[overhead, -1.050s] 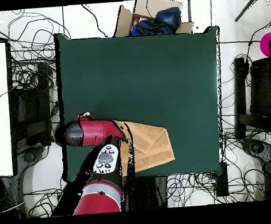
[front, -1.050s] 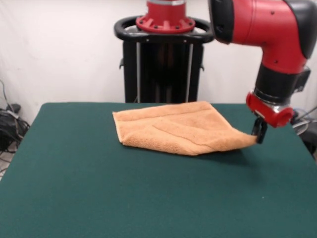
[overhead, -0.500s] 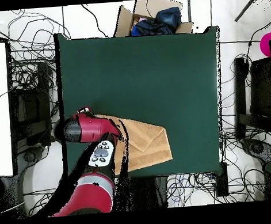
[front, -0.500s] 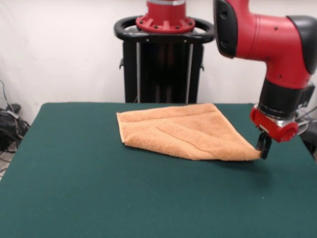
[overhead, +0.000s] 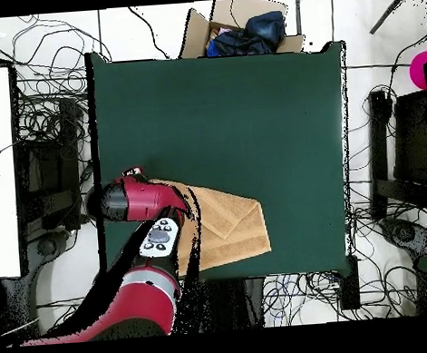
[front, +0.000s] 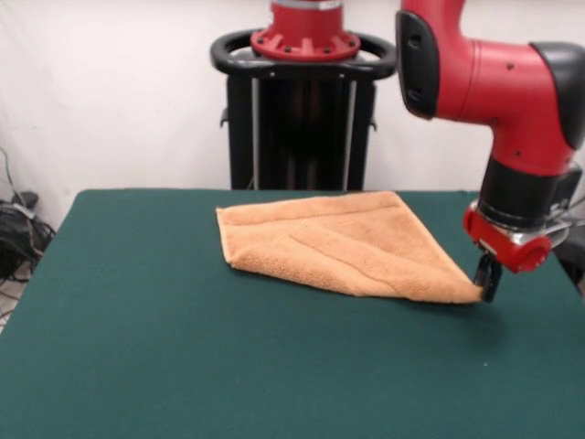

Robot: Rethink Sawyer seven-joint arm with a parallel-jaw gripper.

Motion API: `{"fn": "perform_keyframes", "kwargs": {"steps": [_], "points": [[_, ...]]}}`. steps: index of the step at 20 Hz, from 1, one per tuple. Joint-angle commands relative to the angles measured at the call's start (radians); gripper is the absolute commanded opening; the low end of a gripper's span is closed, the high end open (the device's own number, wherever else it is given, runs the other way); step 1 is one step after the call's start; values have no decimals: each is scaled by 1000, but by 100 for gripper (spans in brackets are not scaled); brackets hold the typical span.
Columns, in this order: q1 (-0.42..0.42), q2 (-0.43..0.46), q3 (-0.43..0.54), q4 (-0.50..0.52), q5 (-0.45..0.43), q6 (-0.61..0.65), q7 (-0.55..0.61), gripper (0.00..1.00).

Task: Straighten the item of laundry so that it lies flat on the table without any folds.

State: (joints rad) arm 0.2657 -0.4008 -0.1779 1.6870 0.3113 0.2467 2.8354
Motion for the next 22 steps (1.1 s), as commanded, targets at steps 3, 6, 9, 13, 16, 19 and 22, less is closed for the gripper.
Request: {"fn": "perform_keyframes", "kwargs": {"steps": [3, 6, 9, 13, 16, 19, 22], "points": [[-29, 27, 95, -85, 40, -75, 99, 0], [-49, 36, 128, -88, 25, -102, 81, 0], [-53, 38, 138, -92, 18, -105, 74, 0], [-63, 34, 152, -90, 10, -91, 60, 0], [-66, 31, 159, -92, 8, -69, 53, 100], [-68, 31, 162, -94, 4, -75, 50, 100], [-65, 31, 160, -97, 1, -69, 49, 100]]}}
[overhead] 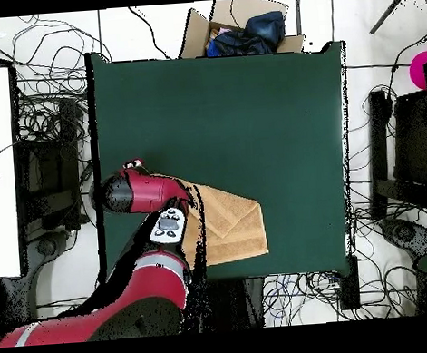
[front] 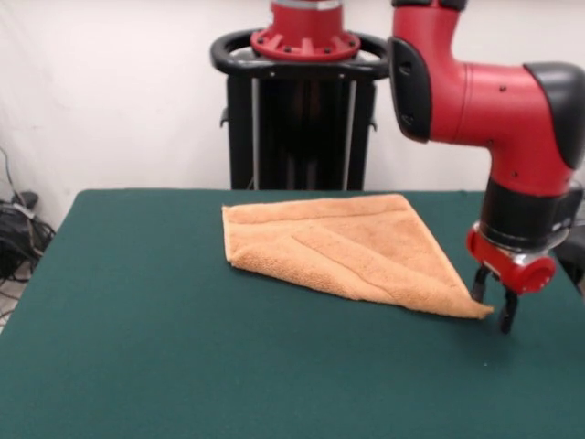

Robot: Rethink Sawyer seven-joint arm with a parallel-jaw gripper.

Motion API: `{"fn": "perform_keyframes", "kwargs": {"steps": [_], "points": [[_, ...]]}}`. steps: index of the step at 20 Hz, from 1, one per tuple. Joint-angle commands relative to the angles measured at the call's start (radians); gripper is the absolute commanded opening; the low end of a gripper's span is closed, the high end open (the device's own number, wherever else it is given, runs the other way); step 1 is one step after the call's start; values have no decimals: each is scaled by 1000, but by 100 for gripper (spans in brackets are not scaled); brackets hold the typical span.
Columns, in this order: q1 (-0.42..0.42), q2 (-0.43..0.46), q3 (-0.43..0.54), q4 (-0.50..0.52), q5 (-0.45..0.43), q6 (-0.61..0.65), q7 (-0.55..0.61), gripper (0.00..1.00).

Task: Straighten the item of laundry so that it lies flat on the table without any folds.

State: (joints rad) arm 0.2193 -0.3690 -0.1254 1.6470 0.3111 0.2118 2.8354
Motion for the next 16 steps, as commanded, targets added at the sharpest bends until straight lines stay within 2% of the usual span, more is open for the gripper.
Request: {"fn": "perform_keyframes", "kwargs": {"steps": [1, 7, 14, 16], "points": [[-17, -1, 107, -59, 1, -32, 50, 100], [23, 1, 64, -75, 9, -17, 70, 100], [47, -119, 5, -7, -8, 218, 61, 100], [39, -137, 3, 8, -17, 229, 51, 100]]}}
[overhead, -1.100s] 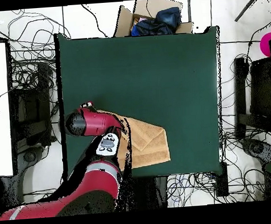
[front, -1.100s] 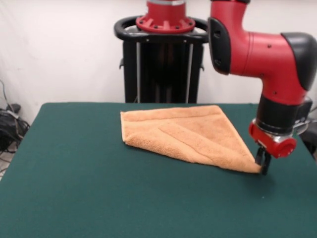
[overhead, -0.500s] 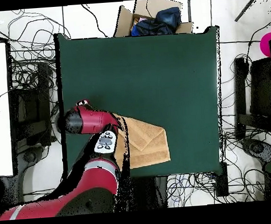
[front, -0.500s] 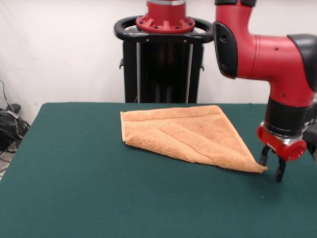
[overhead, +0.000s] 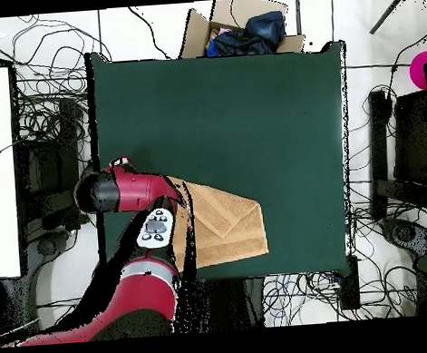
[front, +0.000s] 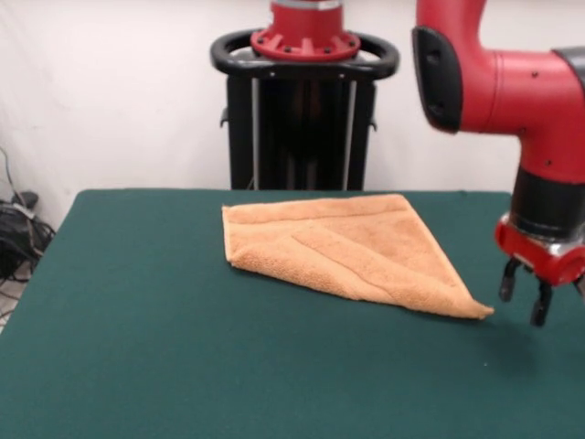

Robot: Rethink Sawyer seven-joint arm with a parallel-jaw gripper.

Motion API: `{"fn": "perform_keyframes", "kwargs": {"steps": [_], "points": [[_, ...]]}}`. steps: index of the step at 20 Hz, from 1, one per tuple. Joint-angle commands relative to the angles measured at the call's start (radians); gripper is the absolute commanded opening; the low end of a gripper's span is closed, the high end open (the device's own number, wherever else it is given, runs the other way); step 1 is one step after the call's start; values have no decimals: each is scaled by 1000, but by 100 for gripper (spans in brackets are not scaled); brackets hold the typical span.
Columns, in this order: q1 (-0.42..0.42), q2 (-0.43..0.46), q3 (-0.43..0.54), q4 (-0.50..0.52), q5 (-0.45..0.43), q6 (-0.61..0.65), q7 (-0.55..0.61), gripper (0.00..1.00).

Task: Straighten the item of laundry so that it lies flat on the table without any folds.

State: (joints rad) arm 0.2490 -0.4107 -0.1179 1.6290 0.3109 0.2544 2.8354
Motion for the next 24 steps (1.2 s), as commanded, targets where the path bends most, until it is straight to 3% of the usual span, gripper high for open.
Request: {"fn": "perform_keyframes", "kwargs": {"steps": [1, 13, 20, 24], "points": [[7, -105, -8, 33, -23, 202, 45, 100], [-24, -121, -43, 5, -110, 466, -12, 100], [-196, -177, 40, 102, -210, 422, -199, 100], [-271, -202, 85, 143, -269, 419, -248, 100]]}}
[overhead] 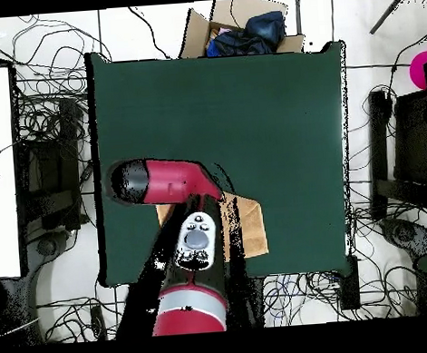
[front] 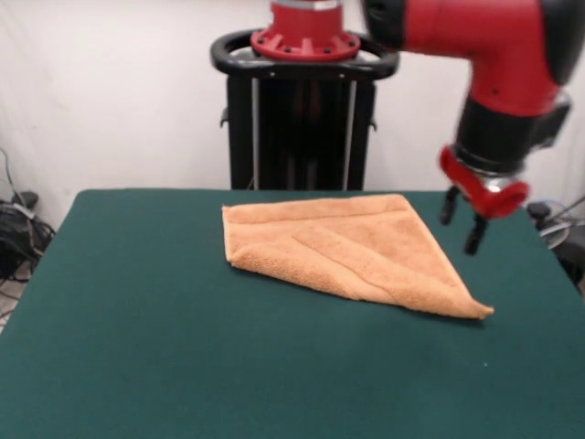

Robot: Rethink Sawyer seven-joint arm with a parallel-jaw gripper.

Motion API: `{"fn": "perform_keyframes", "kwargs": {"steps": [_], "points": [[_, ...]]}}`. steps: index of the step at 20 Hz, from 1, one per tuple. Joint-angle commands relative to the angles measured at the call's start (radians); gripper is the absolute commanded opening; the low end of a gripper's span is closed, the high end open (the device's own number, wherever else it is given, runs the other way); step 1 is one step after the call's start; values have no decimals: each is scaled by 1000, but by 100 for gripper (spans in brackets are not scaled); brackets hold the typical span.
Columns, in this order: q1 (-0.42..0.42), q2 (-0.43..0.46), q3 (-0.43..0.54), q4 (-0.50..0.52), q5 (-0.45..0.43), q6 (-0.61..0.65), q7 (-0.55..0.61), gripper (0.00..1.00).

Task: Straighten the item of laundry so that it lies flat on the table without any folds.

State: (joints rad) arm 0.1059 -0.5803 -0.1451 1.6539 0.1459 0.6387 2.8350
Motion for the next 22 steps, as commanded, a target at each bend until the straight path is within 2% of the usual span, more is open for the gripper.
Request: {"fn": "perform_keyframes", "kwargs": {"steps": [1, 4, 13, 18, 22], "points": [[-151, -37, 127, 121, -118, 44, -263, 100], [-229, -81, 170, 170, -159, 61, -311, 100], [-415, -137, 294, 253, -273, 61, -414, 100], [-471, -163, 338, 294, -297, 69, -448, 100], [-500, -148, 368, 319, -292, 32, -450, 100]]}}
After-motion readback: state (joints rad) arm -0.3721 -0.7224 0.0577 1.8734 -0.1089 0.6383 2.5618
